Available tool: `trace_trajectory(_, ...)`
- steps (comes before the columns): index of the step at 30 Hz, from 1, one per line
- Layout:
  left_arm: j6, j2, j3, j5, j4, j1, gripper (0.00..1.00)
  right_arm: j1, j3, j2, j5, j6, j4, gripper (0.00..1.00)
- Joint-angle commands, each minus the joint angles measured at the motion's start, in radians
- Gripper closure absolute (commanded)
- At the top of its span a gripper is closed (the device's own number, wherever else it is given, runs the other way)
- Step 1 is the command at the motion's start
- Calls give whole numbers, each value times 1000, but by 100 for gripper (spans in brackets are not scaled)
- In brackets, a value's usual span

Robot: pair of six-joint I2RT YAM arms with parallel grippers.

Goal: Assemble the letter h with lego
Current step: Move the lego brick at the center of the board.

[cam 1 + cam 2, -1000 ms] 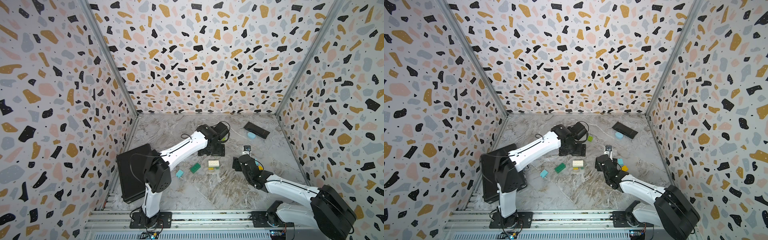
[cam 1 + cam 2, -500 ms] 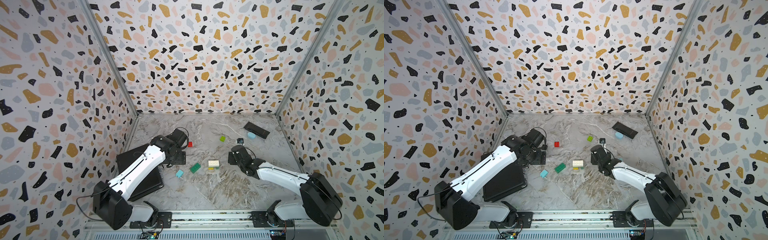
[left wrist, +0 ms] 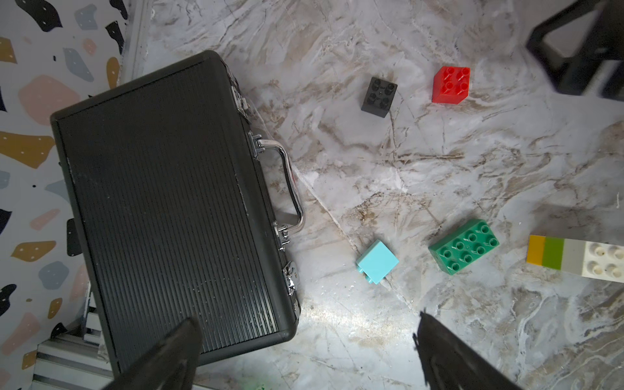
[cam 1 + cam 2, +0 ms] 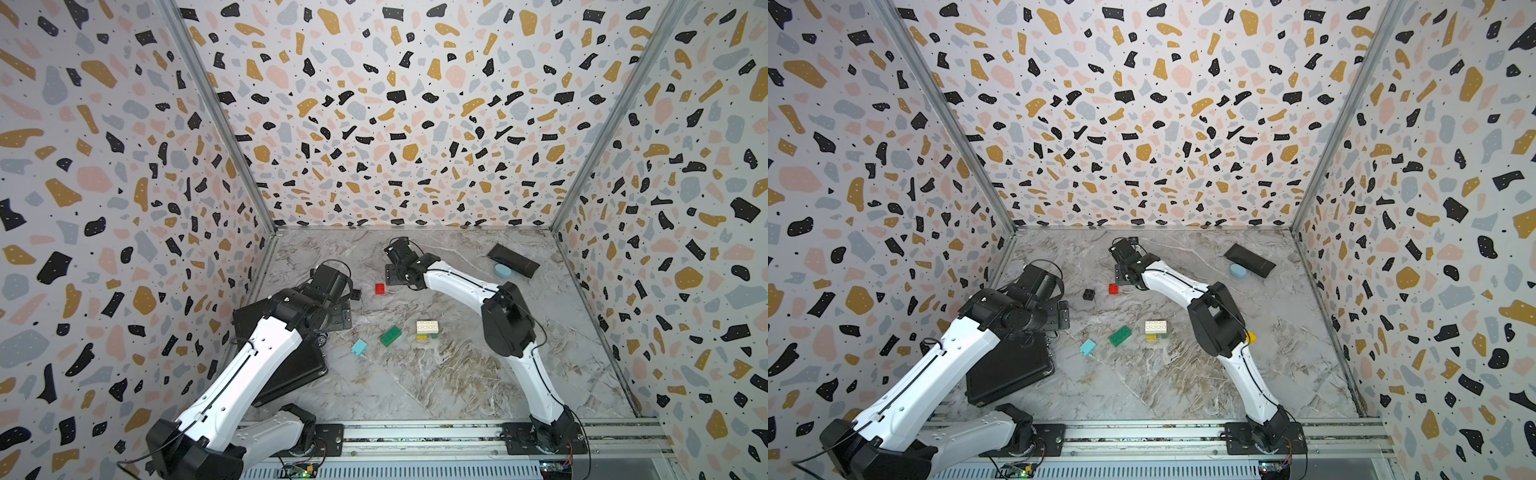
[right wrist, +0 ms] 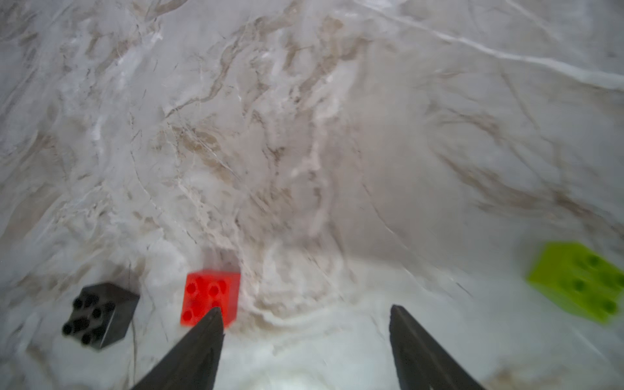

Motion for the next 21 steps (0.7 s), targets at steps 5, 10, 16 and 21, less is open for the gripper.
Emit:
trace_trajectory(5, -2, -7, -10, 8, 10, 6, 1, 31, 339, 206, 7, -32, -207, 19)
trace_trajectory(10, -1, -24, -13, 11, 17, 7, 1, 38, 361, 255, -4, -32, -199, 17)
trace_trajectory(16, 6, -23, -15, 32, 21, 12, 1, 53, 322, 214, 17, -69, -179, 17)
trace_trajectory(21, 9, -27, -16, 42, 25, 15, 1, 79, 111, 64, -15, -101, -14, 16)
